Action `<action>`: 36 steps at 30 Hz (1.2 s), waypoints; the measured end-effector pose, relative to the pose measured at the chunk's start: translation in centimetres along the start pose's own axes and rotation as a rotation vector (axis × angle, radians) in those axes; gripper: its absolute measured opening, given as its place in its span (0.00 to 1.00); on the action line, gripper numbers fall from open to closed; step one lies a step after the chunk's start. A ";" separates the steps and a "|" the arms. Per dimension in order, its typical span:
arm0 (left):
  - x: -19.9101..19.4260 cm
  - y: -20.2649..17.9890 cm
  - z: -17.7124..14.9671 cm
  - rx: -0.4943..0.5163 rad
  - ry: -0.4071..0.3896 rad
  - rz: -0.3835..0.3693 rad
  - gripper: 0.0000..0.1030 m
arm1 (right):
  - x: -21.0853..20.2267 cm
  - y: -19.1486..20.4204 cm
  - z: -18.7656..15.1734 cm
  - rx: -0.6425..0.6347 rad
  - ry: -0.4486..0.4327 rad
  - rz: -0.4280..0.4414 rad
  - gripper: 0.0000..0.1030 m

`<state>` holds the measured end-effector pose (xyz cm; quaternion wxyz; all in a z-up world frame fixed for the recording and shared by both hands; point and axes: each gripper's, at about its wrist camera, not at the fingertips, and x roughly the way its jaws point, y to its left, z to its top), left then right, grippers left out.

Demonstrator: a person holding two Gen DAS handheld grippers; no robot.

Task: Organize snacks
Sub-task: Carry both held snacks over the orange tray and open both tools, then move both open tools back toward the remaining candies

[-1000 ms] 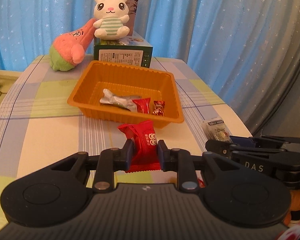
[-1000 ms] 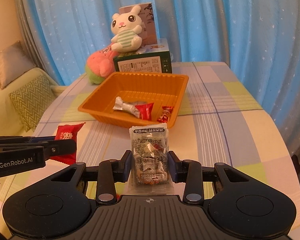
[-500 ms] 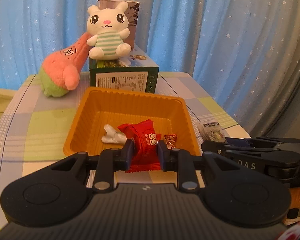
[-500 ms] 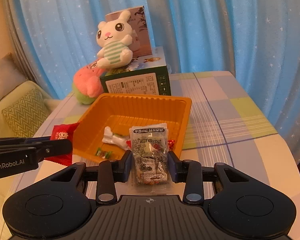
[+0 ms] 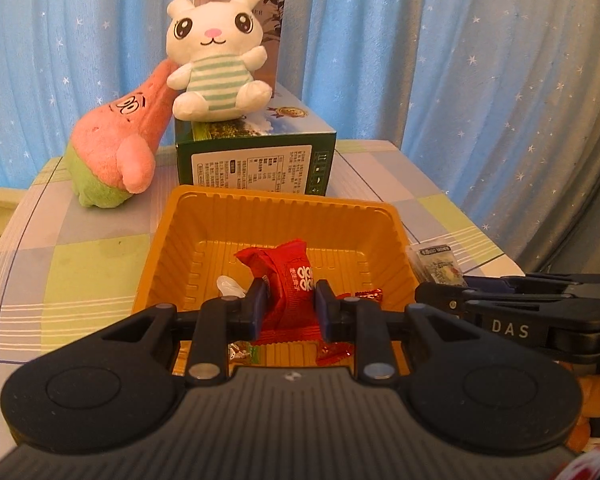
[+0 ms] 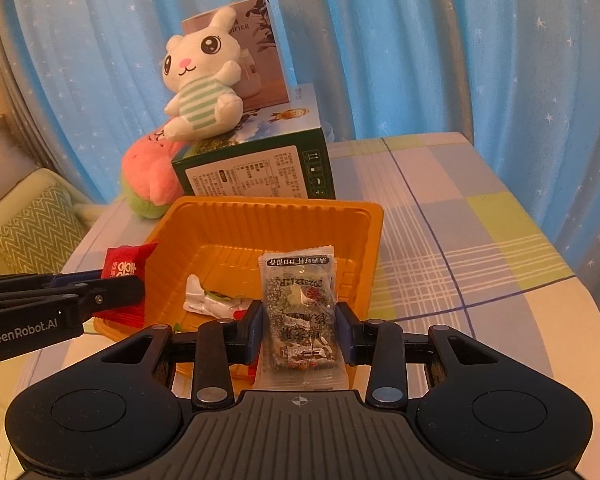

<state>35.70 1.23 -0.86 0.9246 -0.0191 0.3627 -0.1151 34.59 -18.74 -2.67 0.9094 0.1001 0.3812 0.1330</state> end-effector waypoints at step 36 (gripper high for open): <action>-0.6 2.5 -2.5 -0.087 -0.020 -0.002 0.32 | 0.7 -0.7 0.8 0.056 -0.040 0.039 0.59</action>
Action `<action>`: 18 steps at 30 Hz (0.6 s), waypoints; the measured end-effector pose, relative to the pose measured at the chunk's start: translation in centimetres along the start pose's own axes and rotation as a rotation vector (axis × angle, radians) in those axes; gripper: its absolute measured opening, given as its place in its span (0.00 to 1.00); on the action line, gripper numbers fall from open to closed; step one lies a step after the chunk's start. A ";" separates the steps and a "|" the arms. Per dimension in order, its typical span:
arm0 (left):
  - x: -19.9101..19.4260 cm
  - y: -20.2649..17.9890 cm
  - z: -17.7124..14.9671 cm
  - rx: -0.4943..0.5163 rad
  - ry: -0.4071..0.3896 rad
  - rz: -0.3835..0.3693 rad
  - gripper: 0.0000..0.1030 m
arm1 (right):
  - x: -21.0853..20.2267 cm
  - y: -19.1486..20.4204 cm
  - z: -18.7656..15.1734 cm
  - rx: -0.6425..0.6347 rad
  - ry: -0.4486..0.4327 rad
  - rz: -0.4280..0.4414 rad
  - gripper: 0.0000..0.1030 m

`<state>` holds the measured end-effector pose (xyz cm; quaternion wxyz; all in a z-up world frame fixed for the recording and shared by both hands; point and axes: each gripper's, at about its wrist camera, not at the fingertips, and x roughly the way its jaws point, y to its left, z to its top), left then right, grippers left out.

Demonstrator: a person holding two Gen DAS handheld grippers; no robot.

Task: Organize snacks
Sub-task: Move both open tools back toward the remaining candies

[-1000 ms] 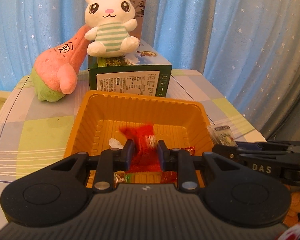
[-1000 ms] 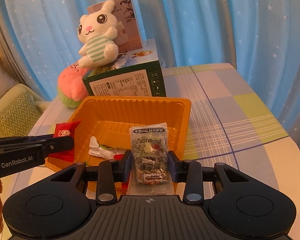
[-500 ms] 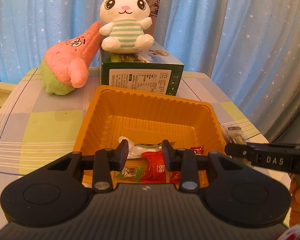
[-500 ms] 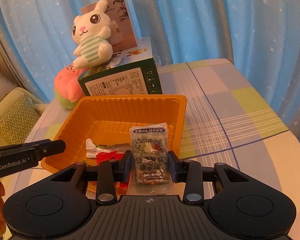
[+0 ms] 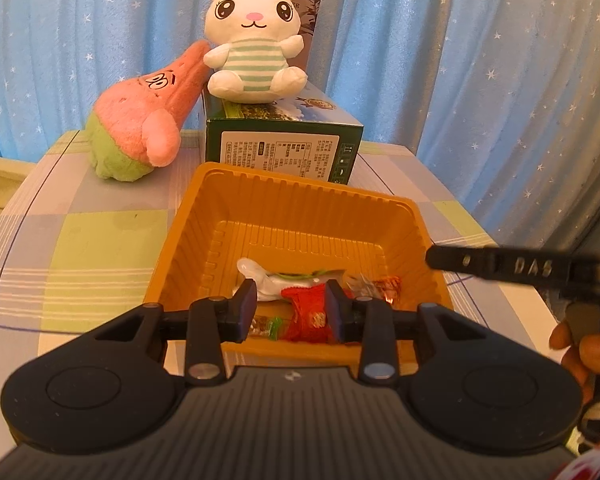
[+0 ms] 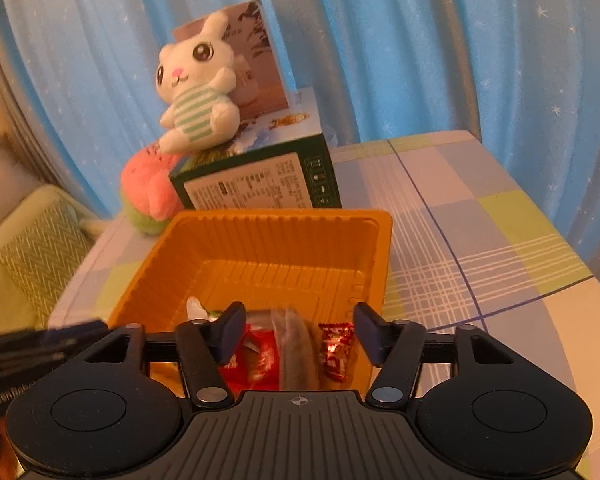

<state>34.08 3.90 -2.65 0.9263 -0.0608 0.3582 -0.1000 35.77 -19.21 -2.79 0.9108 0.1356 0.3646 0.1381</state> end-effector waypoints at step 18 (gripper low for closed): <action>-8.6 -3.2 -6.0 -0.028 0.006 -0.003 0.39 | -11.2 -0.5 -8.1 0.110 0.021 -0.045 0.59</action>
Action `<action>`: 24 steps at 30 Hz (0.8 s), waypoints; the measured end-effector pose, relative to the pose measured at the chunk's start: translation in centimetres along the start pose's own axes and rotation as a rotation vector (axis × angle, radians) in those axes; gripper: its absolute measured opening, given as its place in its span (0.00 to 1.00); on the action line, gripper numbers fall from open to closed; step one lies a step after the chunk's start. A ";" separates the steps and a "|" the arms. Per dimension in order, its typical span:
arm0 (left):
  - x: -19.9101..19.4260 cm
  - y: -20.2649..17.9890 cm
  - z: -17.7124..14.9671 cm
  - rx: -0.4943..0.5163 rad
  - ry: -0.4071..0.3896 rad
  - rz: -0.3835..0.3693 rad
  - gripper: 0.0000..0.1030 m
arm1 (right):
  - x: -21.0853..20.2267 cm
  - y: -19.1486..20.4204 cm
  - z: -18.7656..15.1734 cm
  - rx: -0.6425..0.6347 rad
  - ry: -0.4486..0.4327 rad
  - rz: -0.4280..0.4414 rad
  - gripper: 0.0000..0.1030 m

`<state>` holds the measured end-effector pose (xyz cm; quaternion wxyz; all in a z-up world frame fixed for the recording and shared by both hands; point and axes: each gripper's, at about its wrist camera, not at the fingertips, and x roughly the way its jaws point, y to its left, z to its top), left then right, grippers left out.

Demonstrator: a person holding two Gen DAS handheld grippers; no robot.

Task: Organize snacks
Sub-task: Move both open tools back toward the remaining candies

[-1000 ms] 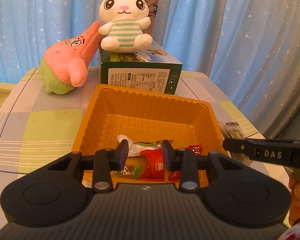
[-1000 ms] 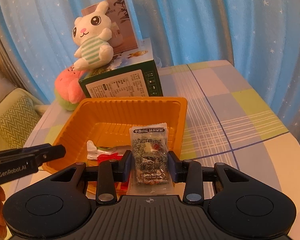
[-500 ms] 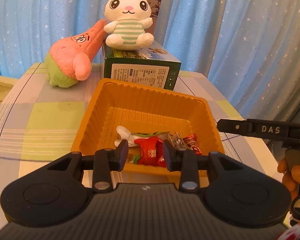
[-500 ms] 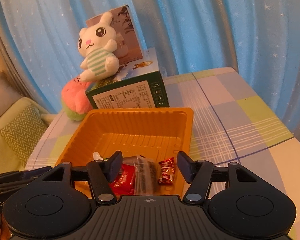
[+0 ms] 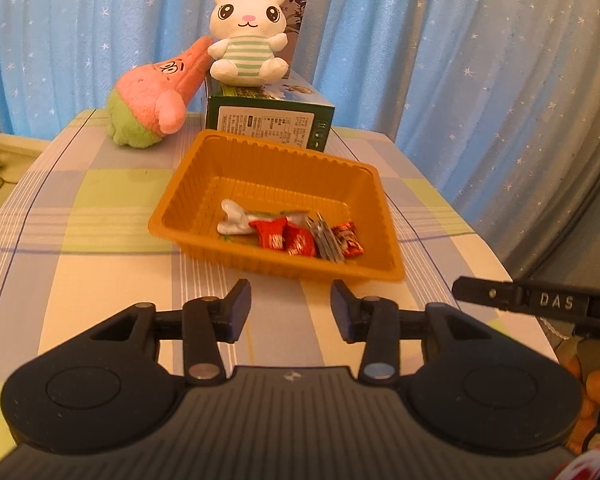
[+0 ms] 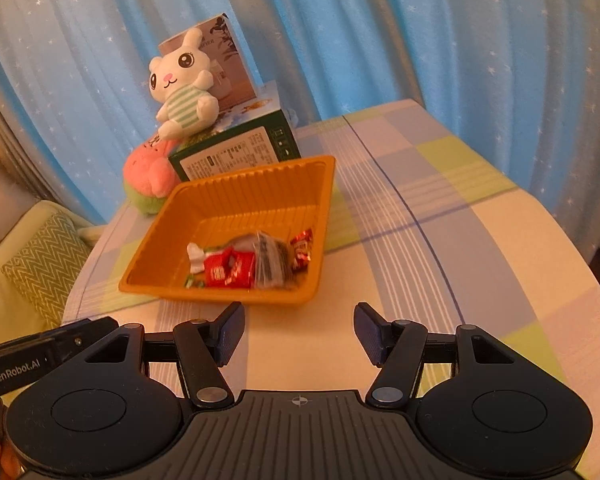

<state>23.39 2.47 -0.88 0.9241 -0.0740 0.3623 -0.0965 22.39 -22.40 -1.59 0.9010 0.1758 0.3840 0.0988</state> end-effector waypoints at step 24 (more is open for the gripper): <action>-11.1 -2.6 -7.6 -0.044 -0.008 0.042 0.62 | -11.0 0.4 -8.0 0.025 -0.009 -0.004 0.59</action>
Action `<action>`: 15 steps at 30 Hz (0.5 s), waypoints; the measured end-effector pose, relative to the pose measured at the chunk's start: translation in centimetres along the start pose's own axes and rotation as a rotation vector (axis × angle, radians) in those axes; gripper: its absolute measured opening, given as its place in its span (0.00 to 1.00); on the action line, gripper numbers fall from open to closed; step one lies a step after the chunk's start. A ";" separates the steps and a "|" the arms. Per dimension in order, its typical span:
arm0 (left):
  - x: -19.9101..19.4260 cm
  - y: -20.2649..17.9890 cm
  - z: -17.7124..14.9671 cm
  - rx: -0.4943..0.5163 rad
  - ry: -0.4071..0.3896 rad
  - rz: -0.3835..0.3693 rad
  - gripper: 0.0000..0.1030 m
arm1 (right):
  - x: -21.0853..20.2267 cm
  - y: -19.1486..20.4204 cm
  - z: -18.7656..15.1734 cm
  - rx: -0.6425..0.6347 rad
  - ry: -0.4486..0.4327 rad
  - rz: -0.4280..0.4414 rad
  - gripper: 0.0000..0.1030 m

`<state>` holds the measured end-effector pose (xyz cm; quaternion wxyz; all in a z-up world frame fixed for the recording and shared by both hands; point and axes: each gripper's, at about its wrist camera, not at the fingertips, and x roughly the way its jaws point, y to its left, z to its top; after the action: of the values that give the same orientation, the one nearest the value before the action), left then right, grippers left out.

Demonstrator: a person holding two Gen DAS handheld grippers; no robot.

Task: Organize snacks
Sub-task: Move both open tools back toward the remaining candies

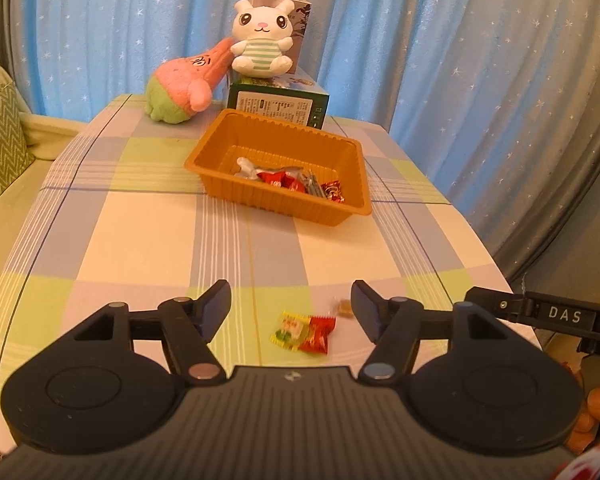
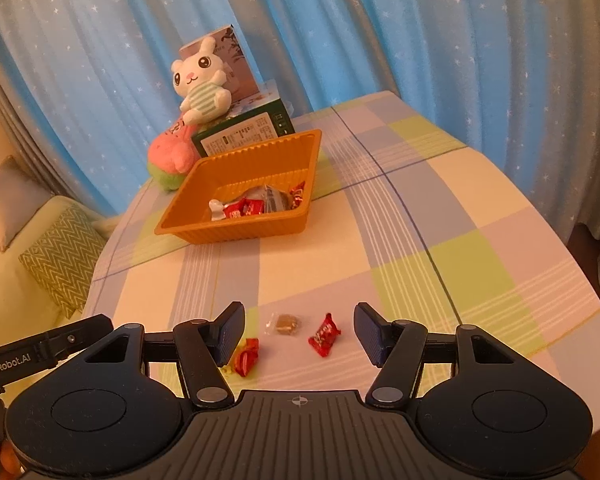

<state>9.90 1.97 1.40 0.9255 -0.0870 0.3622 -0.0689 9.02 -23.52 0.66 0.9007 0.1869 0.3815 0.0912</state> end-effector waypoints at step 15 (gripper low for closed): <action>-0.9 0.8 -3.7 -0.013 0.045 0.027 0.63 | -1.3 -0.9 -4.1 -0.043 0.036 -0.029 0.59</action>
<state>6.76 2.52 -0.83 0.9174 -0.0865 0.3843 -0.0561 5.19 -23.59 -1.49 0.8986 0.1604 0.3983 0.0897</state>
